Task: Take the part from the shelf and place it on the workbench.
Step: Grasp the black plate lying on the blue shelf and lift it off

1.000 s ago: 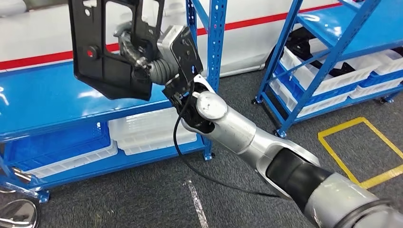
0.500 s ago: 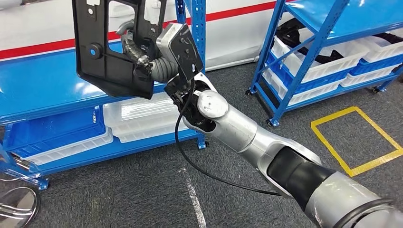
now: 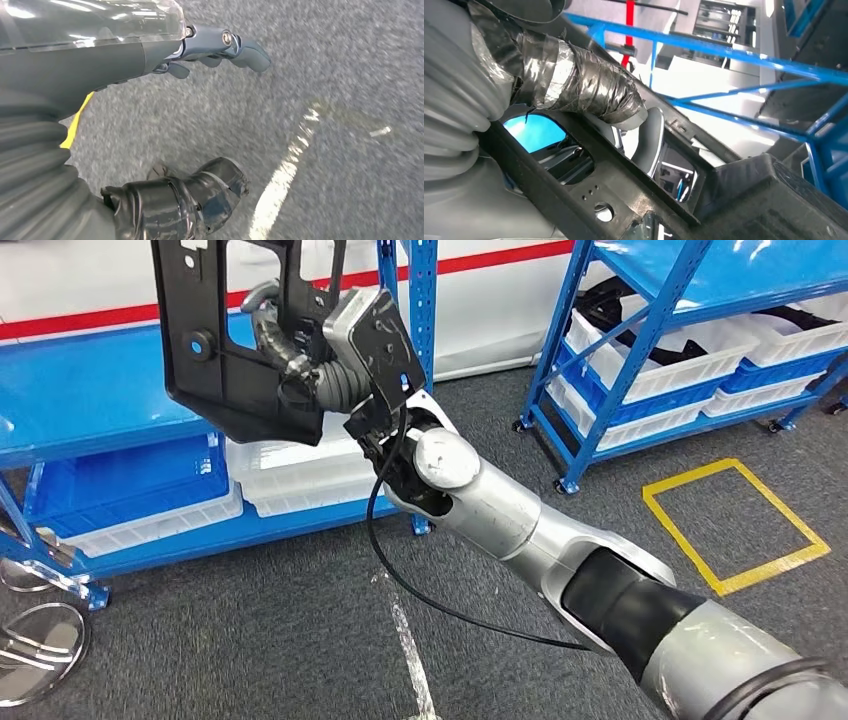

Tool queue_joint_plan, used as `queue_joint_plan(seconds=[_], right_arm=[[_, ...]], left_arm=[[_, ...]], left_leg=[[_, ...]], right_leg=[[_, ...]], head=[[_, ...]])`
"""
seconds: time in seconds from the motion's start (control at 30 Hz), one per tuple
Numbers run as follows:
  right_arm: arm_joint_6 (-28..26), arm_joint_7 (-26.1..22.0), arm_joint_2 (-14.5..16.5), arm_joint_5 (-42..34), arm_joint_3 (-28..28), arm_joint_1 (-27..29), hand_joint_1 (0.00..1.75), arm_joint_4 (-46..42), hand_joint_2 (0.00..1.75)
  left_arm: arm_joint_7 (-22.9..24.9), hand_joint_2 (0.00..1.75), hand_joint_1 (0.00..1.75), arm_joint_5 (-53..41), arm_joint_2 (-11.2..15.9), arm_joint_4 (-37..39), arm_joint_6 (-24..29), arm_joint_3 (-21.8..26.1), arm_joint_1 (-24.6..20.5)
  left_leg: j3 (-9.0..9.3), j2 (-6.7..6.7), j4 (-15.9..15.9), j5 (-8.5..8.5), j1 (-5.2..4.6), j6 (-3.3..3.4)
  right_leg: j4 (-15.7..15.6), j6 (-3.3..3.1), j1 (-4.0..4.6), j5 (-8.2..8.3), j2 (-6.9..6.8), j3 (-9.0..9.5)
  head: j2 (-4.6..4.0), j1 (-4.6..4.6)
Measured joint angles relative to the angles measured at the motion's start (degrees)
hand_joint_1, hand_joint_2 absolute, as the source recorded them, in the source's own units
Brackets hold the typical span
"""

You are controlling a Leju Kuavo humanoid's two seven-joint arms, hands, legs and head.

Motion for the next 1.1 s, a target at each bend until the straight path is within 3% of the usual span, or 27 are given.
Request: queue_joint_plan(seconds=[0.07, 0.1, 0.13, 0.17, 0.2, 0.27, 0.33, 0.43, 0.5, 0.6, 0.63, 0.67, 0.7, 0.77, 0.83, 0.87, 0.93, 1.0, 1.1], right_arm=[[-0.23, 0.20, -0.10, 0.43, 0.02, -0.03, 1.75, 0.00, 1.75], [-0.32, 0.32, -0.13, 0.78, 0.03, -0.02, 1.75, 0.00, 1.75], [-0.47, 0.45, -0.18, 1.24, 0.05, 0.00, 1.75, 0.00, 1.75], [-0.68, 0.59, -0.24, 1.70, 0.09, 0.02, 1.75, 0.00, 1.75], [-0.92, 0.67, -0.30, 2.13, 0.11, 0.03, 1.75, -0.01, 1.75], [-1.41, 0.75, -0.38, 2.84, 0.15, 0.01, 1.75, -0.03, 1.75], [-1.93, 0.74, -0.48, 3.51, 0.15, 0.00, 1.75, -0.20, 1.75], [-2.59, 0.73, -0.78, 4.41, 0.14, 0.00, 1.75, -0.49, 1.75], [-2.82, 0.73, -0.90, 4.85, 0.10, -0.06, 1.75, -0.85, 1.75], [-3.26, 0.73, -1.20, 5.83, -0.02, -0.17, 1.75, -1.51, 1.75], [-3.37, 0.84, -1.39, 6.35, -0.04, -0.17, 1.75, -1.78, 1.75], [-3.46, 1.05, -1.62, 6.99, -0.12, -0.17, 1.75, -2.12, 1.75], [-3.55, 1.33, -1.86, 7.61, -0.25, -0.21, 1.75, -2.52, 1.75], [-3.66, 1.95, -2.35, 8.86, -0.69, -0.51, 1.75, -3.50, 1.75], [-3.75, 2.33, -2.87, 10.25, -1.25, -1.08, 1.75, -4.55, 1.75], [-3.85, 2.43, -3.14, 10.95, -1.53, -1.31, 1.75, -5.06, 1.75], [-4.05, 2.57, -3.66, 12.07, -1.92, -1.47, 1.75, -6.08, 1.75], [-4.23, 2.78, -4.26, 12.80, -2.17, -1.51, 1.75, -7.02, 1.75], [-4.47, 3.00, -5.16, 14.14, -2.71, -1.36, 1.75, -8.41, 1.75]], left_arm=[[-0.56, 1.75, 0.00, 0.08, 0.01, 0.00, 0.03, -0.02, 0.14], [-0.82, 1.75, 0.00, 0.14, 0.02, 0.00, 0.07, -0.02, 0.13], [-1.07, 1.75, 0.00, 0.21, 0.02, 0.00, 0.14, -0.03, 0.11], [-1.28, 1.75, 0.00, 0.28, 0.02, 0.00, 0.25, -0.03, 0.12], [-1.42, 1.75, 0.00, 0.40, 0.02, 0.00, 0.36, -0.04, 0.14], [-1.71, 1.75, 0.00, 0.68, 0.02, 0.00, 0.53, -0.04, 0.18], [-2.22, 1.75, 0.00, 1.04, 0.04, 0.00, 0.48, -0.04, 0.16], [-3.15, 1.75, 0.00, 1.67, 0.24, 0.00, 0.09, -0.04, 0.25], [-3.59, 1.75, 0.00, 2.05, 0.50, 0.00, -0.02, -0.04, 0.44], [-4.68, 1.75, 0.00, 3.00, 0.60, 0.00, -0.04, -0.02, 0.52], [-5.29, 1.75, 0.00, 3.54, 0.67, 0.00, -0.07, 0.01, 0.54], [-5.98, 1.75, 0.00, 4.16, 0.79, 0.00, -0.19, 0.06, 0.60], [-6.70, 1.75, 0.00, 4.76, 0.98, 0.00, -0.37, 0.13, 0.66], [-8.08, 1.75, 0.00, 5.88, 1.39, 0.00, -1.05, 0.31, 0.73], [-9.24, 1.75, 0.00, 6.89, 1.75, 0.00, -1.89, 0.63, 0.65], [-9.64, 1.75, 0.00, 7.36, 1.88, 0.00, -2.26, 0.90, 0.61], [-10.09, 1.75, 0.00, 8.05, 2.09, 0.01, -2.73, 1.50, 0.65], [-10.38, 1.75, 0.00, 8.46, 2.24, 0.02, -2.91, 1.86, 0.84], [-11.07, 1.75, 0.00, 8.93, 2.38, 0.02, -3.06, 2.28, 0.71]], left_leg=[[-0.94, 0.05, -0.13, 1.04, -0.01, 0.67], [-1.54, -0.07, 0.00, 1.44, -0.08, 0.81], [-2.15, -0.30, 0.22, 1.76, -0.15, 0.79], [-2.76, -0.56, 0.53, 2.00, -0.19, 0.74], [-3.36, -0.91, 0.95, 2.17, -0.19, 0.66], [-4.58, -1.60, 2.03, 2.25, -0.17, 0.39], [-5.63, -2.33, 3.00, 2.44, -0.17, -0.19], [-6.42, -3.26, 3.42, 2.98, -0.08, -1.26], [-7.47, -2.39, 5.49, 1.44, 0.01, -2.00], [-11.38, -1.05, 15.02, -3.36, 0.53, -3.11], [-12.37, -0.91, 17.55, -3.97, 0.70, -3.34], [-12.52, -0.76, 18.35, -3.59, 0.83, -3.49], [-11.61, -0.53, 16.95, -2.26, 0.92, -3.54], [-7.73, 0.86, 9.94, 1.00, 0.85, -3.37], [-4.92, 2.52, 4.55, 2.17, 0.14, -2.70], [-4.56, 2.85, 3.50, 1.96, -0.23, -2.28], [-4.65, 2.00, 2.58, 2.21, -0.34, -1.26], [-4.43, 0.99, 1.62, 2.72, -0.16, -0.30], [-4.45, -0.74, 1.23, 3.21, -0.18, 0.64]], right_leg=[[6.36, -0.09, 0.16, -5.30, 0.06, -1.93], [9.85, -0.11, 0.21, -7.08, 0.07, -2.75], [12.11, -0.11, 0.24, -7.60, 0.08, -2.91], [12.59, -0.12, 0.25, -7.13, 0.08, -2.17], [10.92, -0.17, 0.24, -5.93, 0.16, -0.40], [4.10, -0.40, 0.21, -4.43, 1.39, 4.57], [-0.21, -0.63, 0.27, -4.50, 2.67, 7.27], [-0.85, -1.16, 0.28, -4.34, 1.85, 7.26], [-1.25, -1.77, -0.07, -3.95, 0.82, 7.33], [-1.31, -2.10, -0.12, -3.74, -0.77, 7.23], [-1.26, -2.11, -0.13, -3.74, -1.32, 7.16], [-1.20, -2.10, -0.15, -3.74, -1.89, 7.11], [-1.15, -2.08, -0.18, -3.75, -2.42, 7.09], [-1.13, -1.93, -0.15, -3.82, -3.41, 7.12], [-1.28, -1.44, 0.06, -3.73, -4.32, 7.09], [-1.44, -1.13, 0.18, -3.63, -4.80, 7.06], [-1.71, -0.48, 0.32, -3.59, -5.79, 7.07], [-0.24, -0.20, 0.30, -5.02, -4.52, 6.41], [9.70, -0.61, 0.46, -9.99, -0.58, 1.92]], head=[[0.00, 0.01], [0.00, 0.01], [0.00, 0.01], [0.00, 0.01], [0.00, 0.01], [0.00, 0.01], [0.00, 0.04], [0.00, 0.08], [0.00, -0.01], [0.00, -0.10], [0.00, -0.10], [0.00, -0.10], [0.00, -0.10], [0.00, -0.10], [0.00, -0.09], [0.00, -0.09], [0.00, -0.07], [-0.01, -0.02], [0.00, 0.06]])
